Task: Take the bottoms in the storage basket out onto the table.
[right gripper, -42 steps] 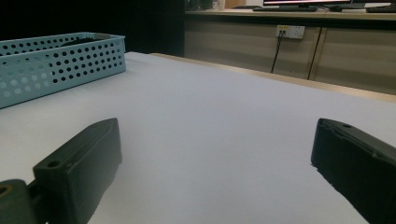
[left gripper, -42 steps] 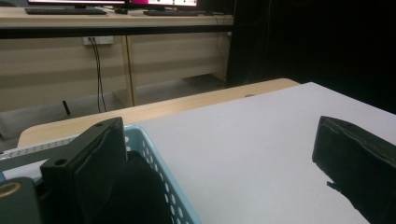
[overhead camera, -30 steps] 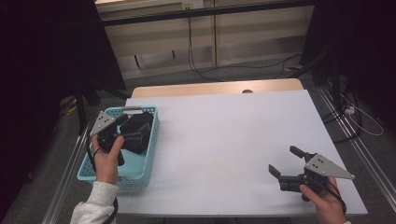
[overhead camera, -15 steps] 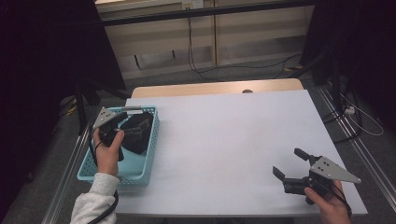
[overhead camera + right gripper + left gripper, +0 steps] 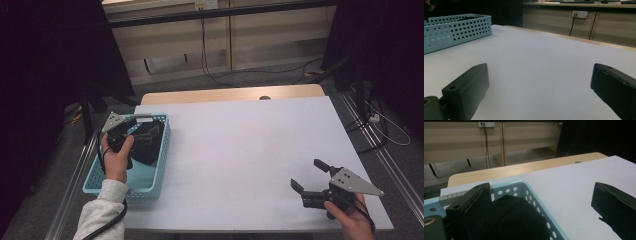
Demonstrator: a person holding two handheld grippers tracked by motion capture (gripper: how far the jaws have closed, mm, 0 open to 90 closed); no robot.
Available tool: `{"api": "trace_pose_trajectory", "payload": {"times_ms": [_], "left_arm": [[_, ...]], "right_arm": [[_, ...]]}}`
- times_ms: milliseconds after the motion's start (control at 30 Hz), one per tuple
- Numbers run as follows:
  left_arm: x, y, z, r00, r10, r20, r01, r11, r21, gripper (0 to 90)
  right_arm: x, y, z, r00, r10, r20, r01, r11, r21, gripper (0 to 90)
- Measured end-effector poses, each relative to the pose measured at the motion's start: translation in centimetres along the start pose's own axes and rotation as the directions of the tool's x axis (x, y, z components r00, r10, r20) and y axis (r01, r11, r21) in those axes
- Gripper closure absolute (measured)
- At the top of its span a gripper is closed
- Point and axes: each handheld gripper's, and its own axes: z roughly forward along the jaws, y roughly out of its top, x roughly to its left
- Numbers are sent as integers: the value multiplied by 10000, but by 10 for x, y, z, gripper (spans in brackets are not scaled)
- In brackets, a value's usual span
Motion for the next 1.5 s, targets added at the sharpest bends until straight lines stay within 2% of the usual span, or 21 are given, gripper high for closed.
{"api": "trace_pose_trajectory", "payload": {"times_ms": [333, 533, 600, 667, 867, 1000, 1133, 1233, 1267, 1367, 1400, 1467, 1500], "left_arm": [[7, -3, 7, 9998, 123, -151, -116, 9988, 473, 33], [15, -6, 13, 9991, -52, -415, 87, 9964, 843, 37], [16, -7, 15, 9990, -320, -320, 344, 9963, 789, 43], [18, -8, 17, 9991, -155, -403, 196, 9944, 1042, 44], [29, -13, 25, 9970, -153, -754, 265, 9883, 1503, 48], [37, -21, 31, 9937, -72, -1117, 300, 9785, 2039, 52], [43, -28, 38, 9938, -123, -1107, 397, 9677, 2491, 54], [45, -32, 45, 9930, -285, -1146, 611, 9545, 2918, 52], [45, -33, 46, 9933, -195, -1140, 537, 9507, 3056, 52], [50, -37, 52, 9923, -518, -1121, 866, 9392, 3323, 40], [51, -38, 54, 9920, -478, -1166, 849, 9373, 3380, 34], [53, -41, 56, 9922, -360, -1195, 782, 9254, 3709, 21], [55, -43, 58, 9911, -479, -1243, 925, 9191, 3829, 15]], "right_arm": [[2, 0, 3, 9999, -53, -160, 54, 9999, 96, 11], [2, 0, 3, 9998, -59, -209, 61, 9999, 118, 11], [2, 0, 4, 9997, -79, -223, 82, 9999, 119, 12], [3, 0, 5, 9997, -70, -250, 74, 9999, 146, 12], [4, 0, 5, 9995, -147, -276, 152, 9997, 171, 12], [4, 0, 4, 9996, -119, -256, 124, 9997, 188, 12], [4, 0, 3, 9996, -115, -246, 119, 9997, 201, 12], [4, 0, 3, 9996, -134, -254, 139, 9997, 202, 12], [4, 0, 3, 9996, -134, -254, 139, 9997, 202, 12], [3, -1, 3, 9996, -141, -256, 147, 9997, 200, 12], [3, -1, 3, 9996, -126, -261, 131, 9997, 200, 12], [3, -1, 2, 9996, -123, -262, 128, 9997, 208, 12], [3, -1, 2, 9996, -121, -253, 126, 9997, 211, 12]]}}
